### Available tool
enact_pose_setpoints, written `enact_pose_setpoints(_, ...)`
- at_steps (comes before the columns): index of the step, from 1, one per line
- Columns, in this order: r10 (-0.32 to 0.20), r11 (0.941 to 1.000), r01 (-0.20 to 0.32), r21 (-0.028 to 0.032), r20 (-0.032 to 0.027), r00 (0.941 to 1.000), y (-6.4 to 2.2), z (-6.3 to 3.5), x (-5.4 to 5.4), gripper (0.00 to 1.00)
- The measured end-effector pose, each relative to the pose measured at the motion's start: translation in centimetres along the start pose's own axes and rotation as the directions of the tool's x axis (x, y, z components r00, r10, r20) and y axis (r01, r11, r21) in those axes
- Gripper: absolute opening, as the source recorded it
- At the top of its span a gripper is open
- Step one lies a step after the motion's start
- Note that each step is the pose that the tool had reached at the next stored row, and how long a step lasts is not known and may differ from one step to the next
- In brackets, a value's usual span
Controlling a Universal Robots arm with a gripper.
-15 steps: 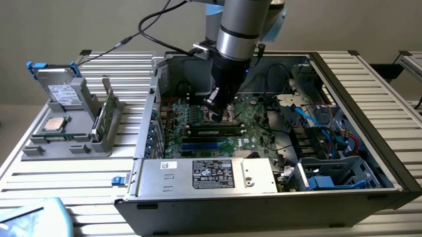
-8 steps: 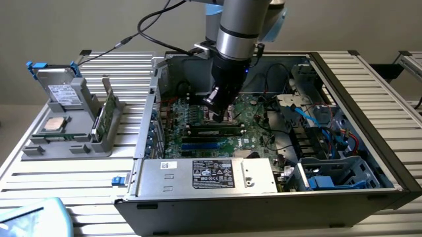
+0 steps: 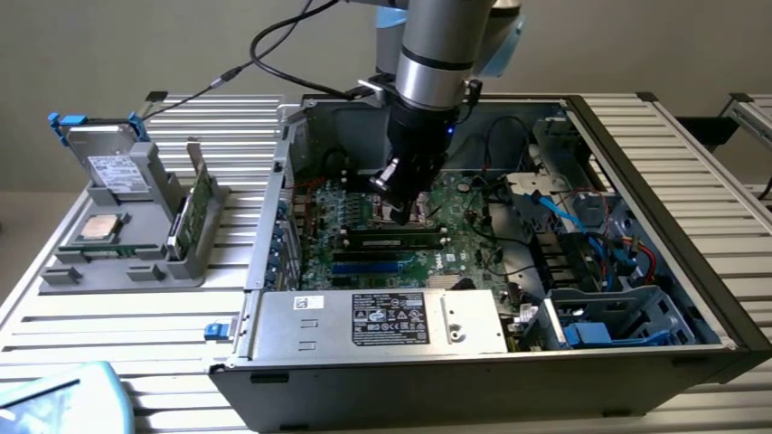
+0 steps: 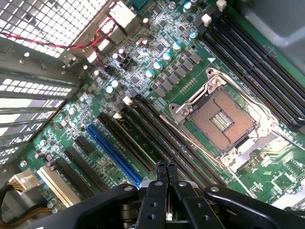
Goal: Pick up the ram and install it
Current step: 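Press down the ram until it locks into place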
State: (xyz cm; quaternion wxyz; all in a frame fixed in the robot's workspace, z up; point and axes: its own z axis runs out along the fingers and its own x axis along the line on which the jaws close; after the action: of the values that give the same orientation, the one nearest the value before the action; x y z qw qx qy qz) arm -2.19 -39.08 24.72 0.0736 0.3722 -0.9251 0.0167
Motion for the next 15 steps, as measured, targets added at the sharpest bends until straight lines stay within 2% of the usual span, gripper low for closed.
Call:
enact_pose_setpoints(8,0.083,0.9965,-0.083,-0.0023,0.0061,0.9965,0.0,0.0,0.0,0.1)
enact_pose_setpoints(15,0.165,0.9863,-0.164,-0.0094,0.0116,0.9863,0.0,0.05,0.0,0.1)
